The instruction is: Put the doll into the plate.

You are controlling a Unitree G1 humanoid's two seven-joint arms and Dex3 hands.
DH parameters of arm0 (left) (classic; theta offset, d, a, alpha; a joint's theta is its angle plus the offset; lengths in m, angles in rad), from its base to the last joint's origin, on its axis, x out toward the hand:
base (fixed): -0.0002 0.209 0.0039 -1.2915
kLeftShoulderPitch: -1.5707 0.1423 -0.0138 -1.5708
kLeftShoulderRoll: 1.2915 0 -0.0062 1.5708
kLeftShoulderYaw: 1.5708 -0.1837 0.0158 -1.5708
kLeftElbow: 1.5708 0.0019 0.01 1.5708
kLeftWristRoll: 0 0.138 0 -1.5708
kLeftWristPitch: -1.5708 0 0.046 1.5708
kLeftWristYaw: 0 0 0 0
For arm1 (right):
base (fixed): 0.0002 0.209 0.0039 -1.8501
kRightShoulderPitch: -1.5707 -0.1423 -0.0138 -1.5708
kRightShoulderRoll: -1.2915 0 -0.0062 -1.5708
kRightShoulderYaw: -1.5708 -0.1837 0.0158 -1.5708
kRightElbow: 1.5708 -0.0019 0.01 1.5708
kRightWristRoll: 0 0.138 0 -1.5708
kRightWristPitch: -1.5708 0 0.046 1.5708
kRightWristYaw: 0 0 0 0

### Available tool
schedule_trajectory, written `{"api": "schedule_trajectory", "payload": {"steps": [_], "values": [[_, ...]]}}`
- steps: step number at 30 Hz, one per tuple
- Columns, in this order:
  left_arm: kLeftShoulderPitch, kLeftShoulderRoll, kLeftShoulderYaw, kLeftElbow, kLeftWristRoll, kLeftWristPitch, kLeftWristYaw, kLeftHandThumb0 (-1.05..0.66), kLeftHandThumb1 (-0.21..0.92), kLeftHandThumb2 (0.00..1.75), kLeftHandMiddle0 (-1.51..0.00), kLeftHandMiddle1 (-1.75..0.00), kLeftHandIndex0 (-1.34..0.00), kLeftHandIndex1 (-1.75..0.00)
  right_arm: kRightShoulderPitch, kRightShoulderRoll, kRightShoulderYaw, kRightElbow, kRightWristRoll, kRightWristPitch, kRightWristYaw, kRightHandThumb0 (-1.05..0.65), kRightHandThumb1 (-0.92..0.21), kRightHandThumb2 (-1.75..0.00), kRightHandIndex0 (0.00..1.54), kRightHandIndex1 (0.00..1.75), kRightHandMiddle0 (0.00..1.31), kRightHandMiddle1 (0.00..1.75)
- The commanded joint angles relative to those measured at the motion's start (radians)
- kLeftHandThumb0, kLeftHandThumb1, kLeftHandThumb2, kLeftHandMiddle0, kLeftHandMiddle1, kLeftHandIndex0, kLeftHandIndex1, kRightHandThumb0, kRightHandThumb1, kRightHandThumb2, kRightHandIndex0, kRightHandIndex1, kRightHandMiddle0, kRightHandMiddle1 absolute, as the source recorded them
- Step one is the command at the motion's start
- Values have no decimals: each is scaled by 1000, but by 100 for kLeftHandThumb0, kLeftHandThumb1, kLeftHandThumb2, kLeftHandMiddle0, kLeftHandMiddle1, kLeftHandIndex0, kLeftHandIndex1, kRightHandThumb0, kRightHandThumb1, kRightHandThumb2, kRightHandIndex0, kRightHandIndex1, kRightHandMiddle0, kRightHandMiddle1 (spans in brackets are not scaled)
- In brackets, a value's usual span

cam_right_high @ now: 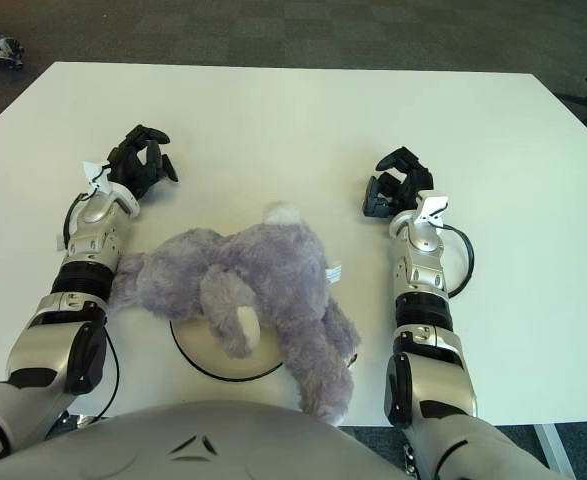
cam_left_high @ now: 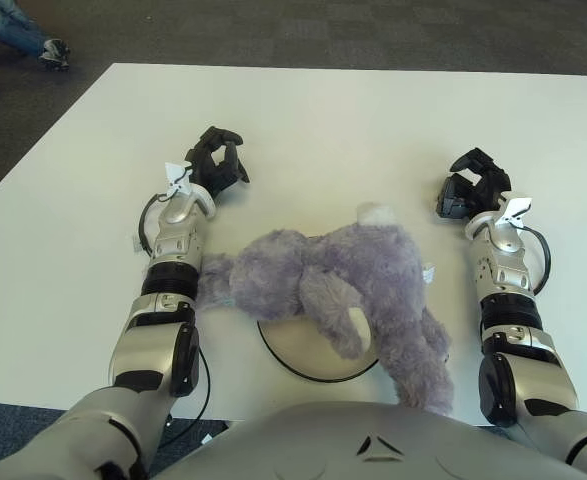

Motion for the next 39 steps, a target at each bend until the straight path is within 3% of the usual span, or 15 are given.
{"api": "schedule_trajectory", "payload": {"steps": [1,39], "values": [[10,-8,-1,-1,1,8,-1,-40,60,96,-100,-175,-39,-175,-2,3,4,5,12,22,8,-1,9,-175,93,165,71,175],[6,-8,-4,0,6,18,6,-40,57,100,-104,-175,-41,-175,-3,5,3,-5,18,49,21,-1,10,-175,93,165,71,175]]}}
